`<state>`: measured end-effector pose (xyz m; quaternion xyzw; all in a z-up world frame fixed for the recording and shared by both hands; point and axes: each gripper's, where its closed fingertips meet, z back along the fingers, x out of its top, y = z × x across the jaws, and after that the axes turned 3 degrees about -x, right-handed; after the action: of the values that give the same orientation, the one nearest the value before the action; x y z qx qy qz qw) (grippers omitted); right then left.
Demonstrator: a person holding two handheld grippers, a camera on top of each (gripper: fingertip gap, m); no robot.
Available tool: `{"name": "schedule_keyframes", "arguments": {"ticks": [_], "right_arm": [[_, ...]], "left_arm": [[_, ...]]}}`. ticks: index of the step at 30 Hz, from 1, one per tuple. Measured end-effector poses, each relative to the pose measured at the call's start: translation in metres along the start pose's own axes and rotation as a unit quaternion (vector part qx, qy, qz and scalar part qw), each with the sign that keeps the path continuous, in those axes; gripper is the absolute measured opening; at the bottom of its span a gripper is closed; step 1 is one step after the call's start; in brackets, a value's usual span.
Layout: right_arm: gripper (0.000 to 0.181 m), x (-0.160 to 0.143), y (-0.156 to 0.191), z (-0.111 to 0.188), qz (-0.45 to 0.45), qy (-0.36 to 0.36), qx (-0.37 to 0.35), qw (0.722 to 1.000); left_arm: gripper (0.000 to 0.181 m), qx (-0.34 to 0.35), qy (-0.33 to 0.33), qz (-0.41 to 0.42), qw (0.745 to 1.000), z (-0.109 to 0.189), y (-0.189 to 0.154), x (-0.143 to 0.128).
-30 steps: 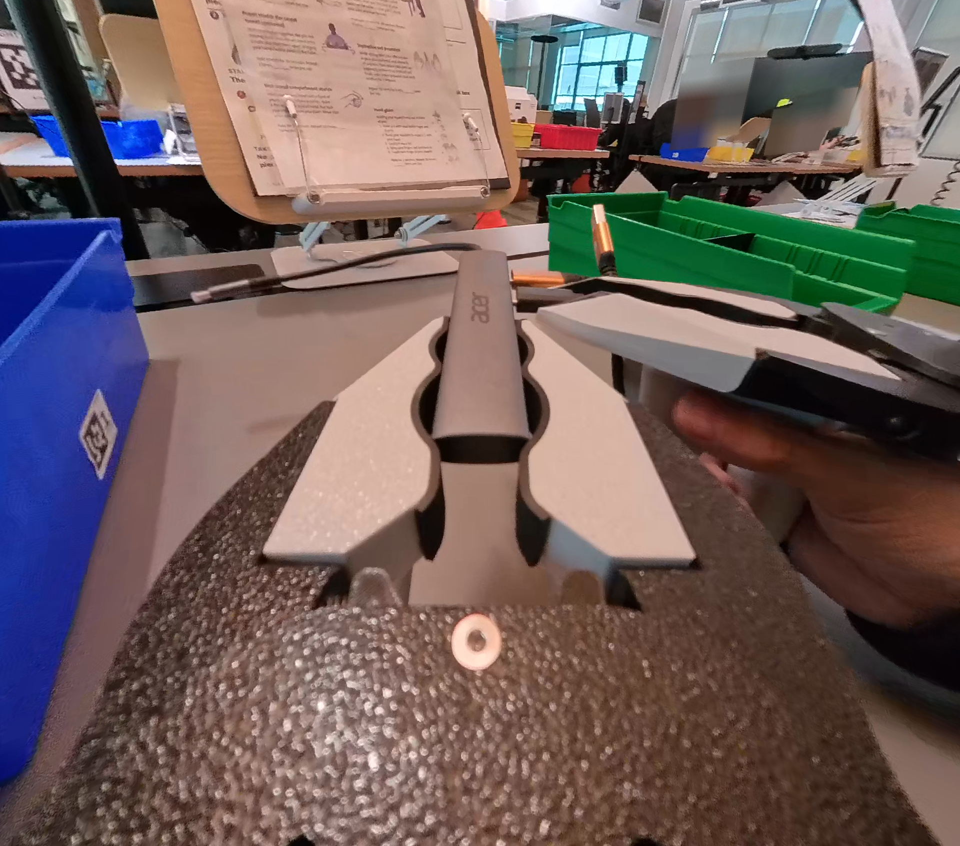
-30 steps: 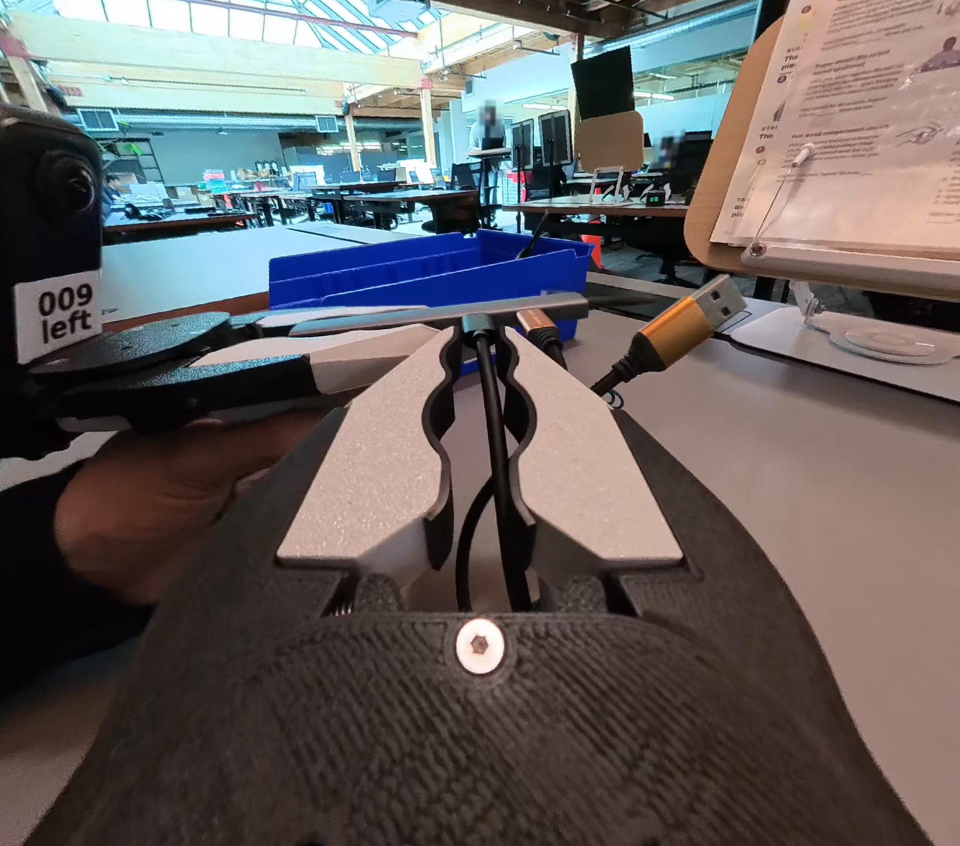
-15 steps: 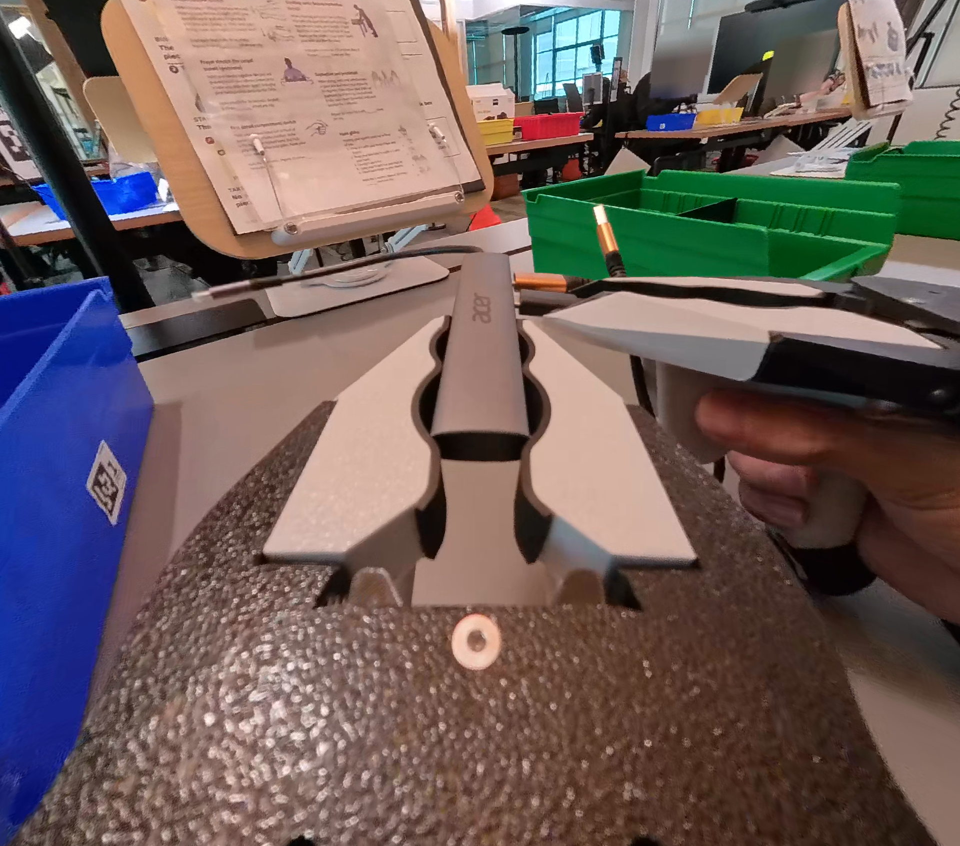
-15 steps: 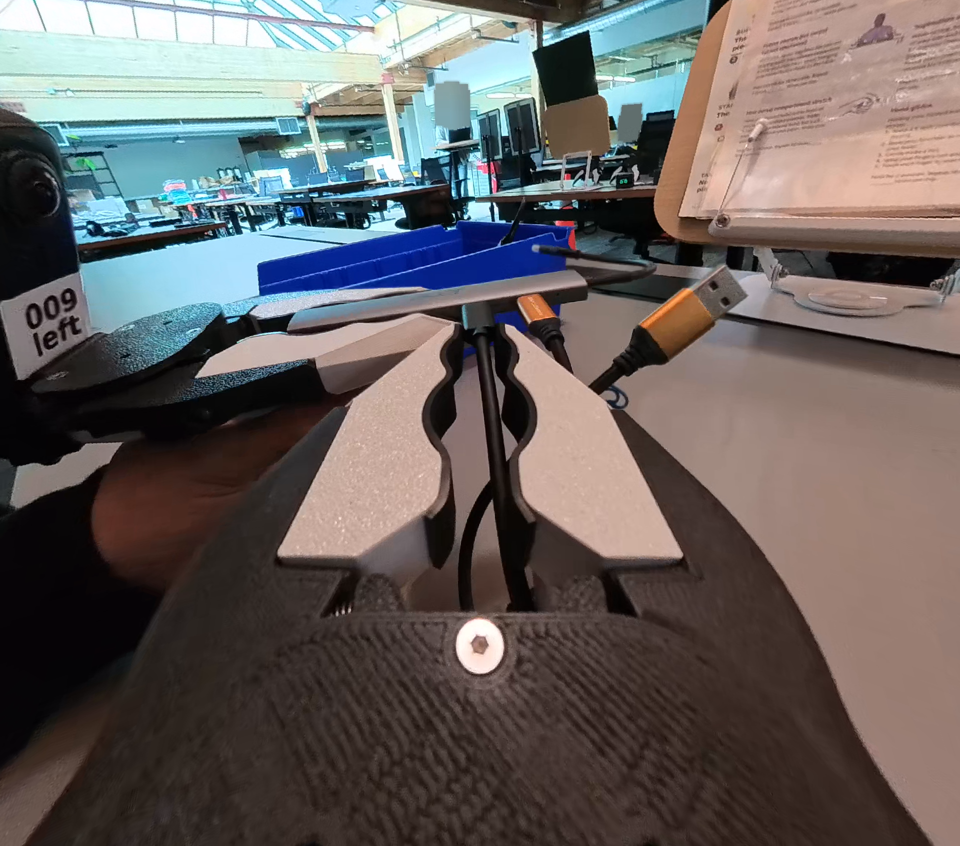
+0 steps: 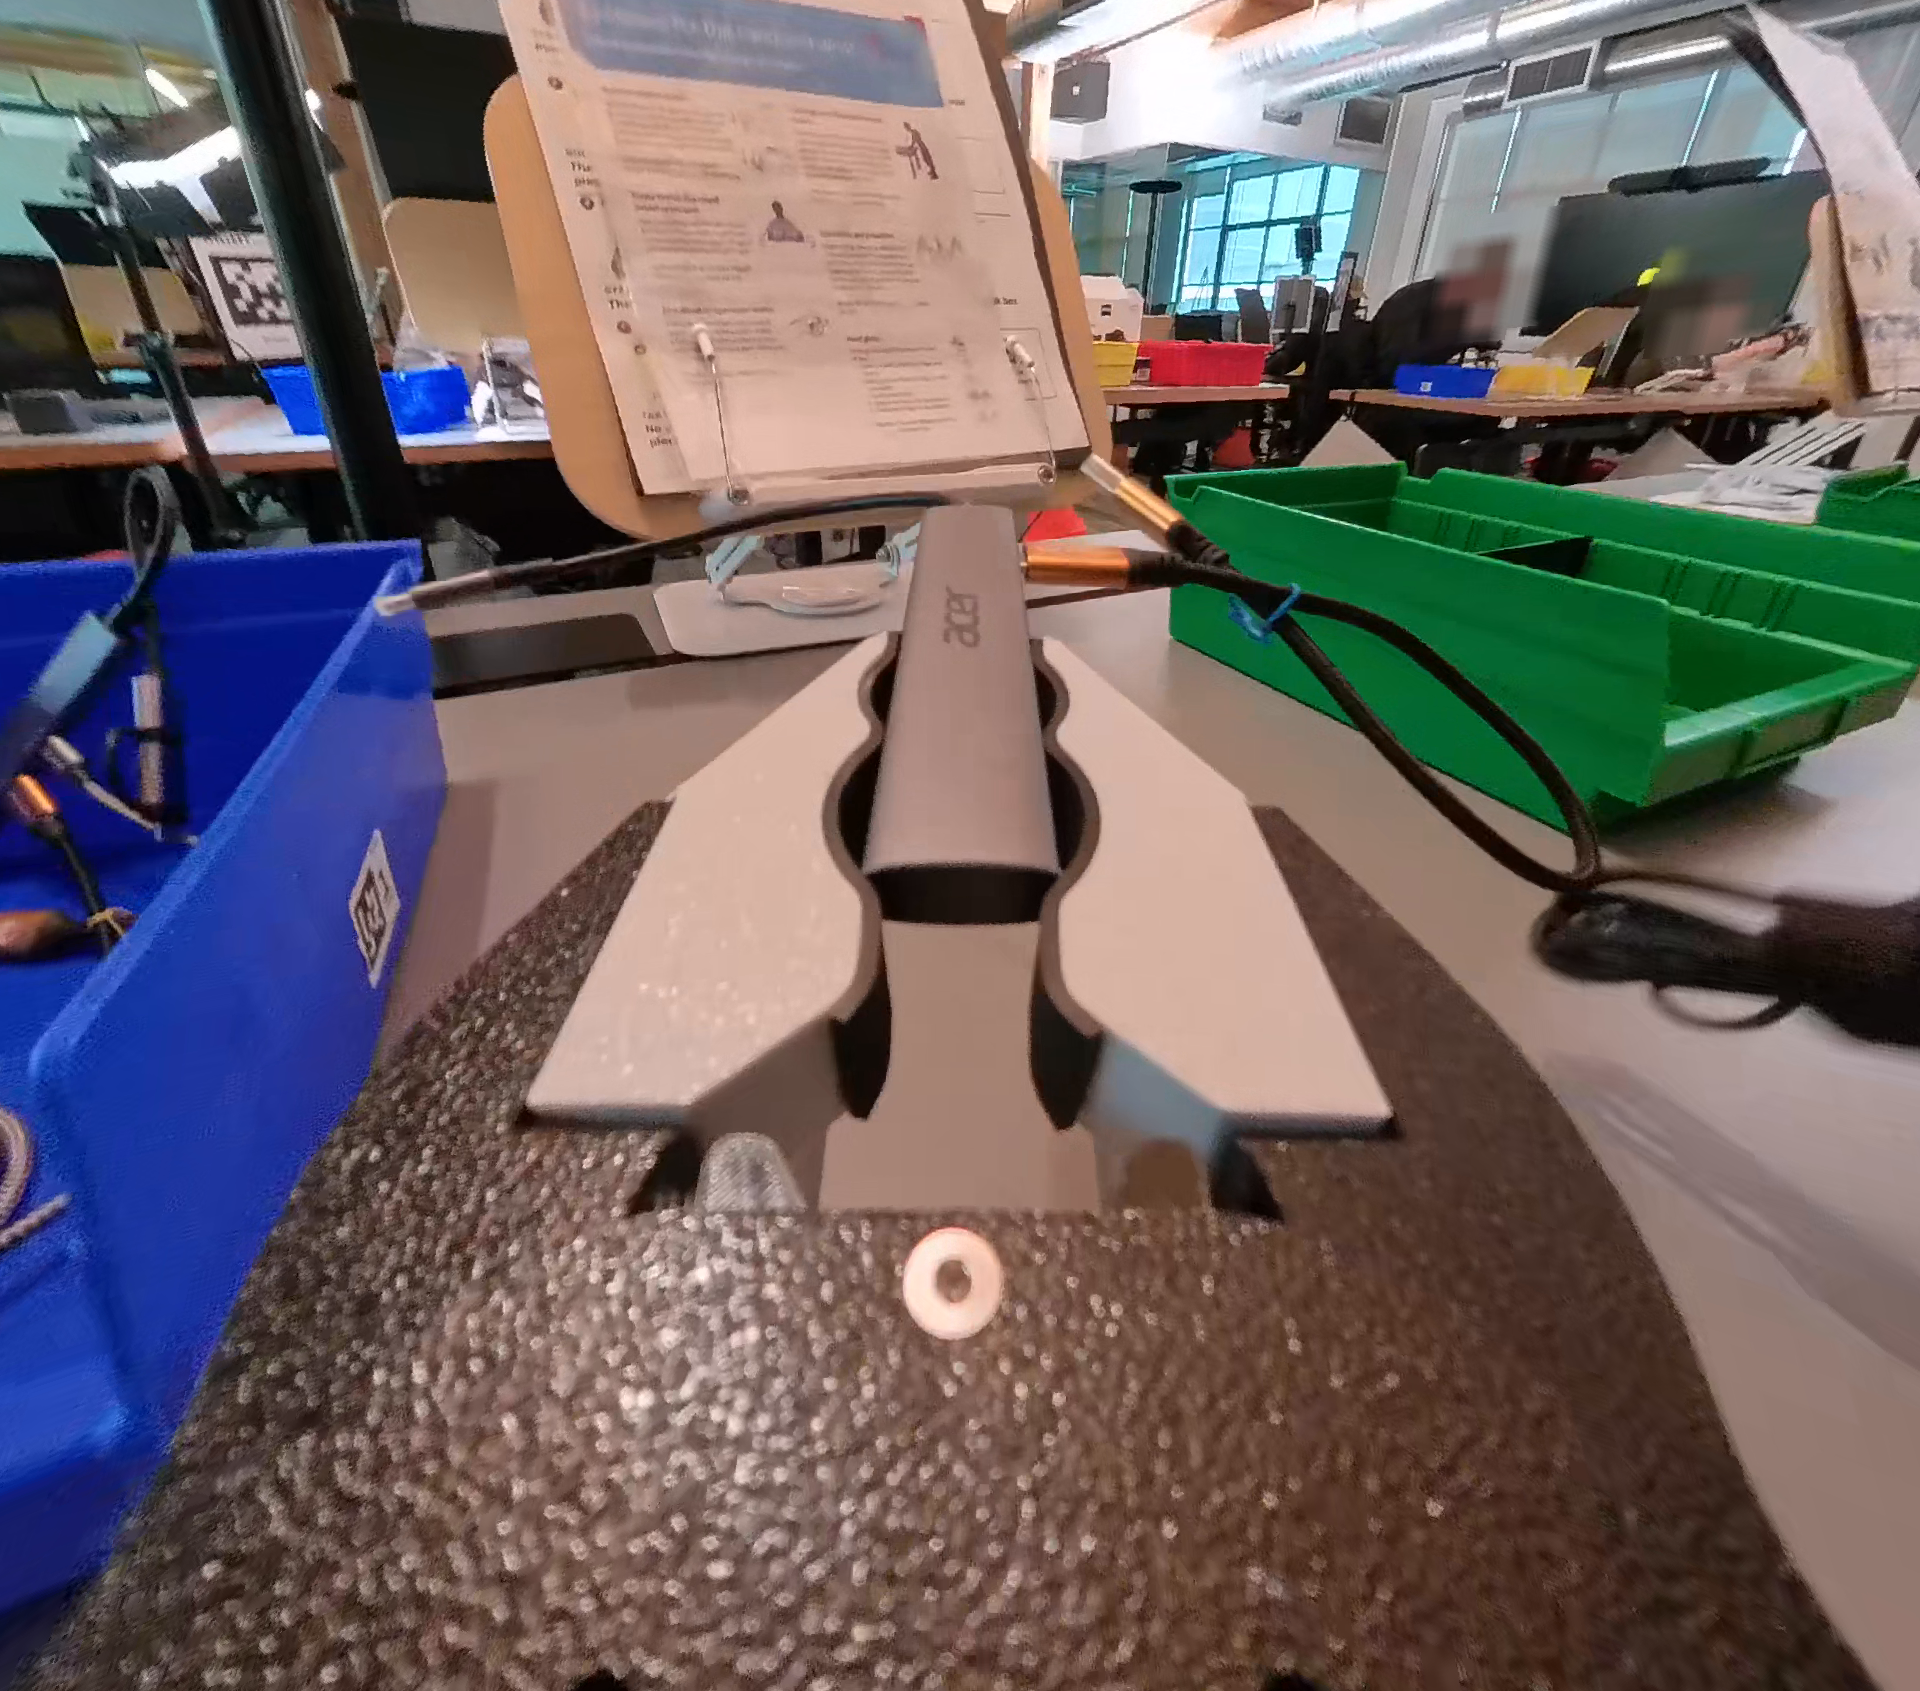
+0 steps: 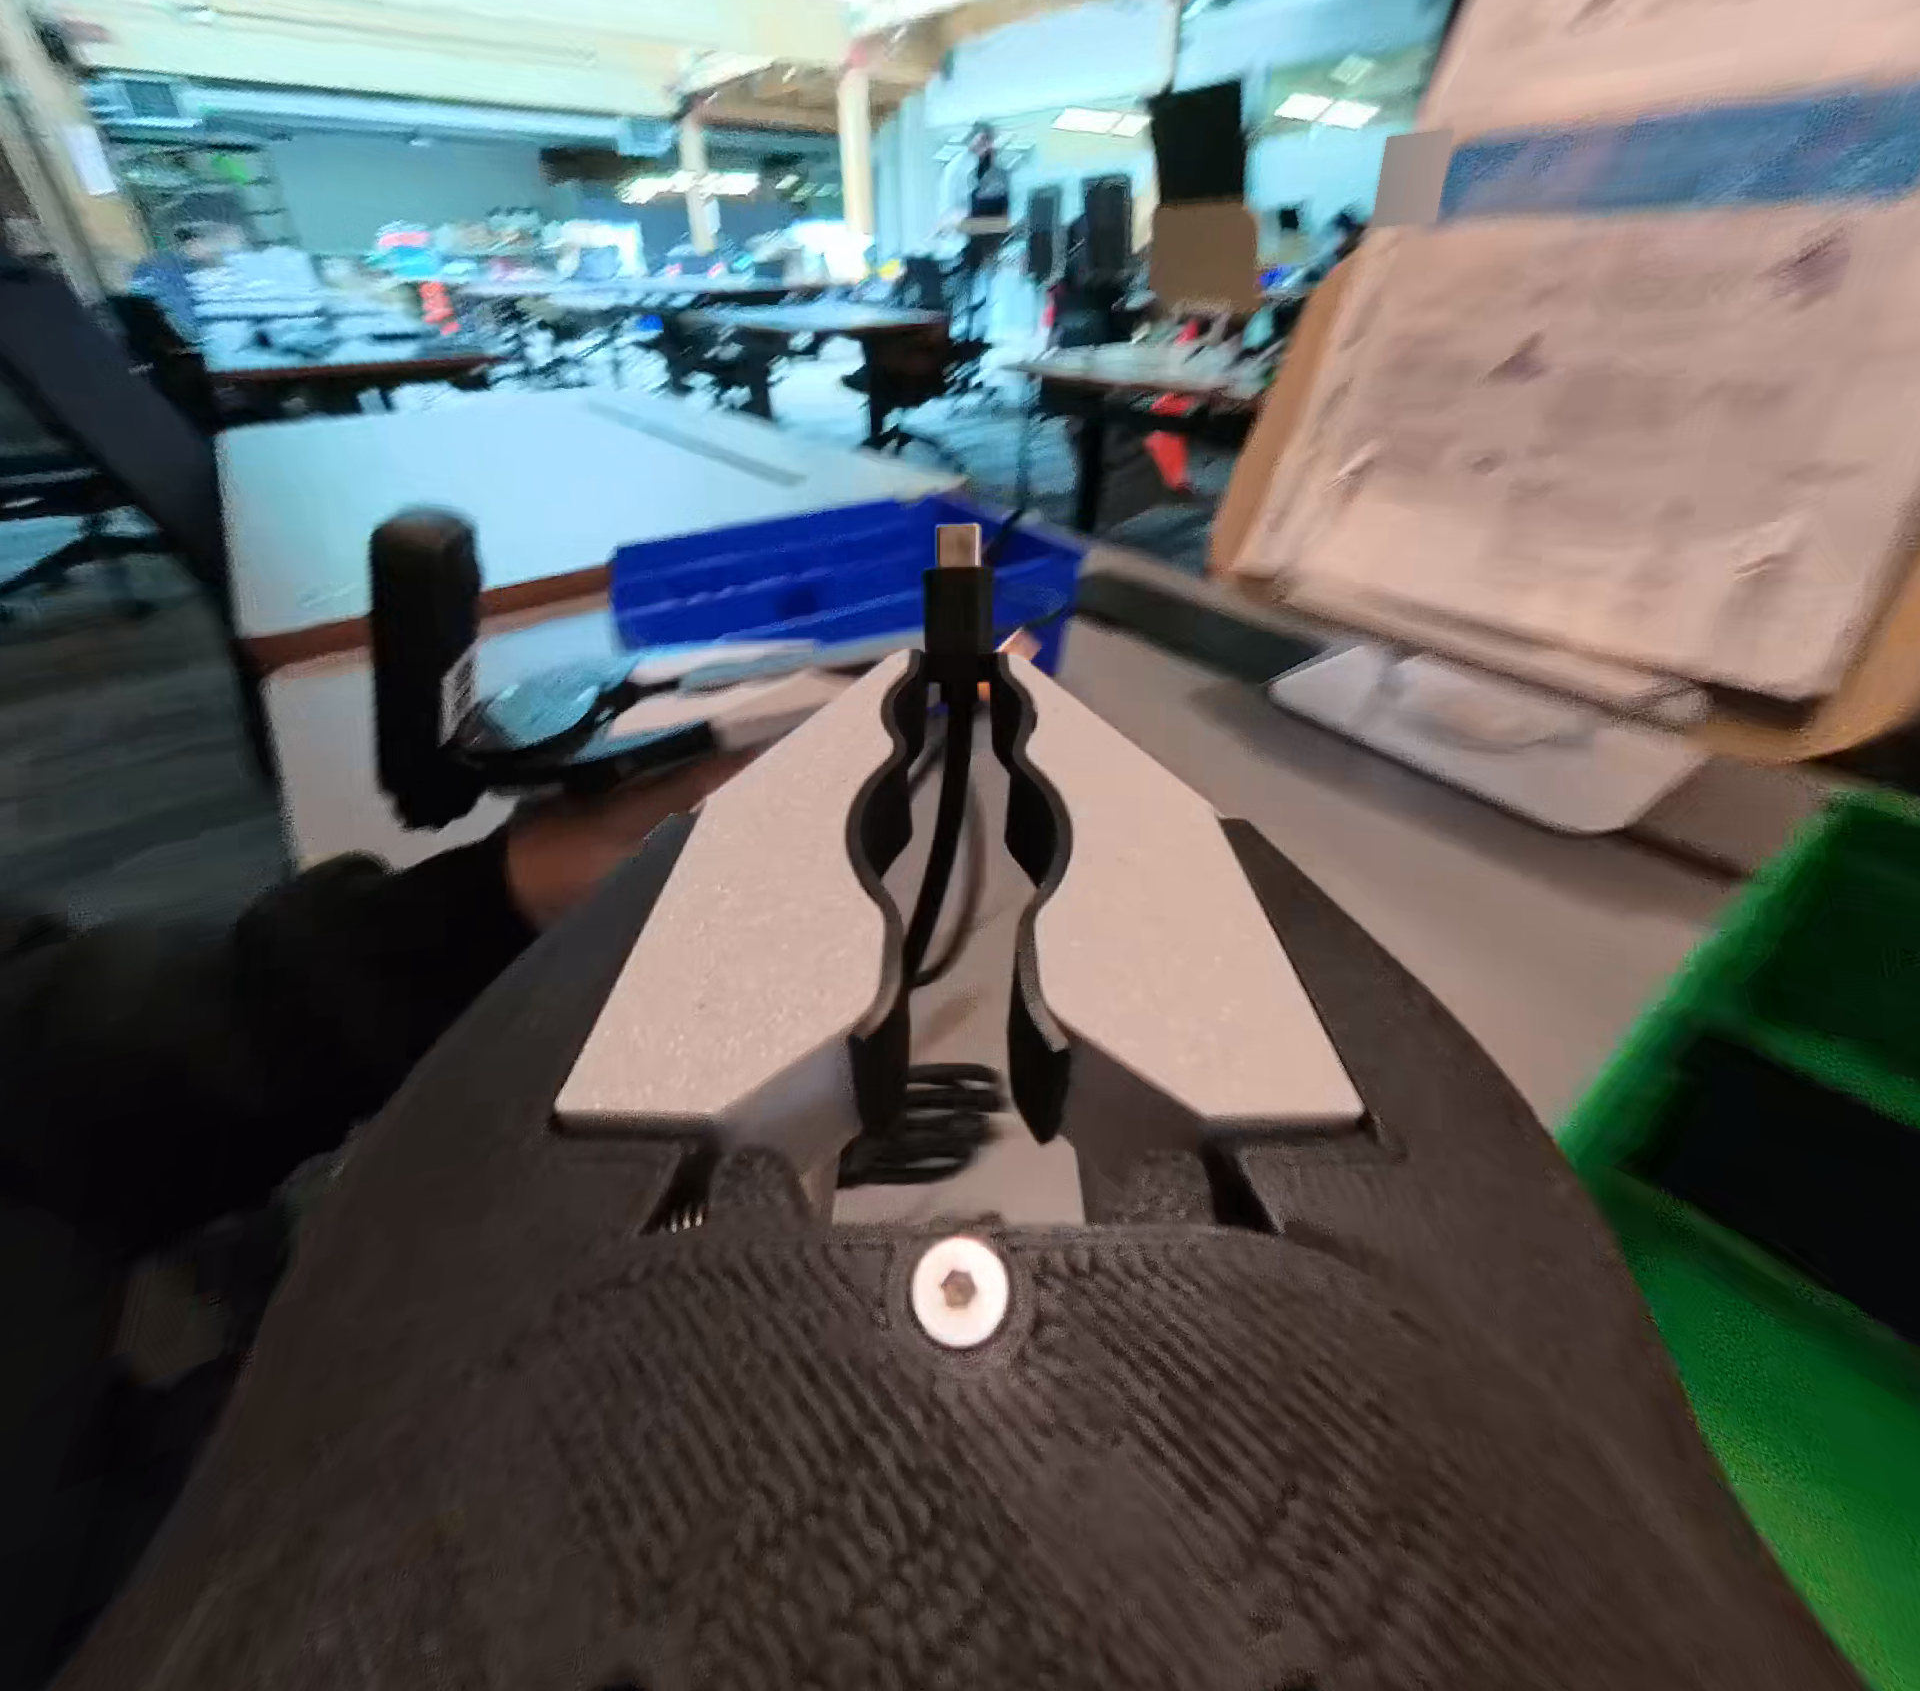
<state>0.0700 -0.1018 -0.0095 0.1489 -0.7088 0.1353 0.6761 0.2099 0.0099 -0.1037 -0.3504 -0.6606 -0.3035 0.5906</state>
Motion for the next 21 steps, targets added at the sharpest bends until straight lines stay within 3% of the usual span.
{"name": "schedule_keyframes", "arguments": {"ticks": [4,8,10,13,15,18,21], "right_arm": [[0.011,0.066,-0.058,0.042,0.039,-0.043,-0.080,0.995],[0.010,0.083,-0.119,0.059,0.070,-0.015,-0.149,0.986],[0.011,0.072,-0.150,0.061,0.091,0.012,-0.174,0.980],[0.011,0.030,-0.178,0.052,0.050,0.075,-0.155,0.984],[0.011,0.003,-0.198,0.049,0.042,0.108,-0.185,0.976],[0.010,-0.037,-0.214,0.040,0.057,0.170,-0.207,0.962],[0.011,-0.073,-0.213,0.022,0.028,0.208,-0.184,0.960]], "left_arm": [[0.021,-0.008,0.005,0.015,1.000,-0.001,0.001,-0.003],[0.022,-0.023,0.012,0.004,1.000,-0.003,-0.006,-0.006],[0.021,-0.026,0.013,0.002,1.000,-0.004,-0.008,-0.006],[0.021,-0.029,0.017,0.003,0.999,-0.004,-0.008,-0.008],[0.021,-0.032,0.017,0.008,0.999,-0.004,-0.009,-0.008],[0.021,-0.039,0.021,0.006,0.999,-0.006,-0.011,-0.009],[0.021,-0.043,0.021,0.003,0.999,-0.006,-0.013,-0.009]]}}
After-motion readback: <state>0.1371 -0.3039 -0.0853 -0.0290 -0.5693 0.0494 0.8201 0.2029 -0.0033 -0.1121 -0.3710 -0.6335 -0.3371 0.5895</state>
